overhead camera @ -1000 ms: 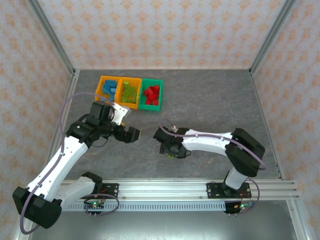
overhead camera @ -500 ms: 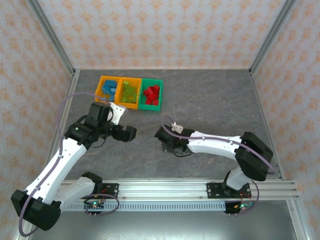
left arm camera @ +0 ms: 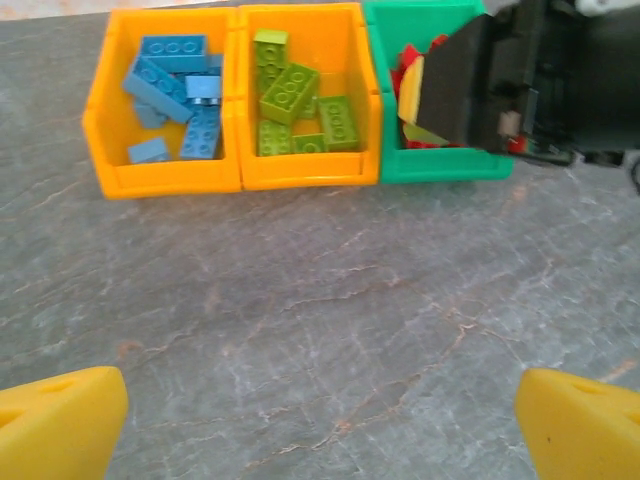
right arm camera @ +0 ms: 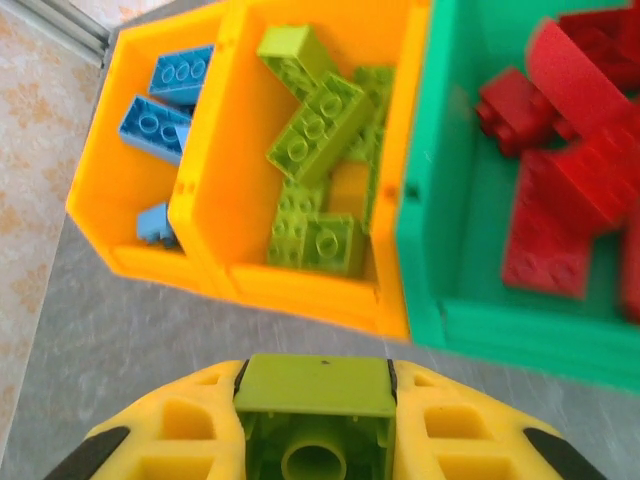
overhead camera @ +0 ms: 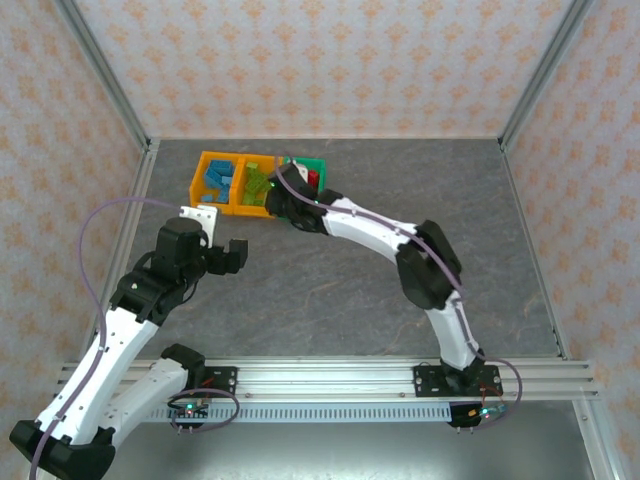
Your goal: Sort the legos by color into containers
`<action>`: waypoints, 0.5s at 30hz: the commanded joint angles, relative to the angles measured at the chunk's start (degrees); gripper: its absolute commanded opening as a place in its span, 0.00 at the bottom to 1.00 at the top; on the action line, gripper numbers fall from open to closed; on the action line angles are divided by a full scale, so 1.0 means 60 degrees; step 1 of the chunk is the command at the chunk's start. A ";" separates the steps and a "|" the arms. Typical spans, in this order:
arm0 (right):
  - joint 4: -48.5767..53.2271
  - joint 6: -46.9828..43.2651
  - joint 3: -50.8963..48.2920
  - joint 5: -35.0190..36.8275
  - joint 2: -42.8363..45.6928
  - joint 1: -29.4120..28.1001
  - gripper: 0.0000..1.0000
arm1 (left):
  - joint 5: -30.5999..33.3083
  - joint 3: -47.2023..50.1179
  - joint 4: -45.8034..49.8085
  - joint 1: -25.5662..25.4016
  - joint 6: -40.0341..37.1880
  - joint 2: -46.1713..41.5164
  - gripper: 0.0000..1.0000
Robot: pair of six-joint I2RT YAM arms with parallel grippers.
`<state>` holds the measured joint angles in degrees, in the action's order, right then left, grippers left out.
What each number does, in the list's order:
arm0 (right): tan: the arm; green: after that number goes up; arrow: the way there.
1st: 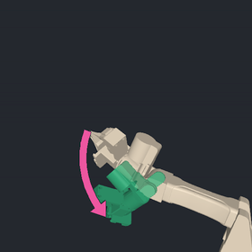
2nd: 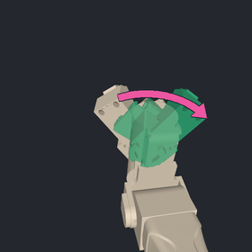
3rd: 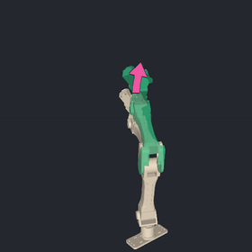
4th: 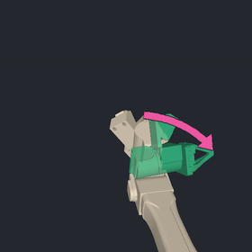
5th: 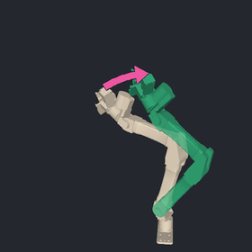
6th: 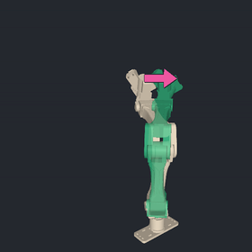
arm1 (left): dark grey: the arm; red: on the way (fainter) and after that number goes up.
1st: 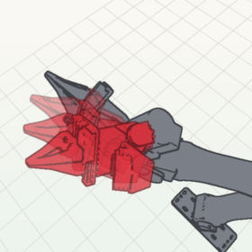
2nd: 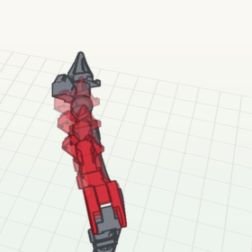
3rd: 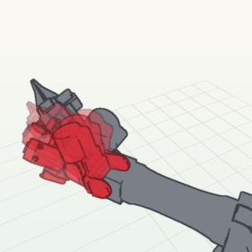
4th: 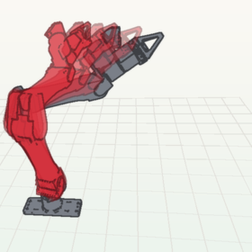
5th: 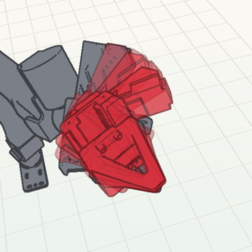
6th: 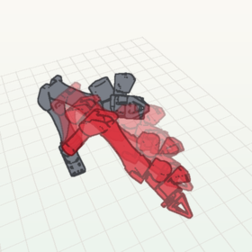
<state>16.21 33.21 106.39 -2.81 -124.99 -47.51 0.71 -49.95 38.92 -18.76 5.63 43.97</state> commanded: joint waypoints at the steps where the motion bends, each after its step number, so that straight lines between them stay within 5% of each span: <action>1: 0.0458 -0.1018 0.2210 -0.0101 -0.1402 0.0167 0.26 | 0.0971 0.0079 -0.0366 -0.0054 0.0209 -0.0168 1.00; 7: 0.2996 -0.1595 0.7652 0.0176 -0.4072 0.0423 0.42 | 0.1137 0.0091 -0.0302 -0.0039 0.0271 -0.0205 1.00; 9: 0.2966 -0.1502 0.7915 0.0158 -0.4026 0.0530 0.55 | 0.1293 0.0093 -0.0278 -0.0052 0.0233 -0.0195 1.00; 15: 0.3528 -0.2033 0.6860 0.0204 -0.2321 0.0653 0.57 | 0.2817 -0.0564 0.0984 -0.0055 0.1131 0.0566 1.00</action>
<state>32.58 24.03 149.49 -3.09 -147.30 -43.83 10.63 -50.68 40.47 -18.76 7.81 45.41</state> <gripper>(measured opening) 0.566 0.998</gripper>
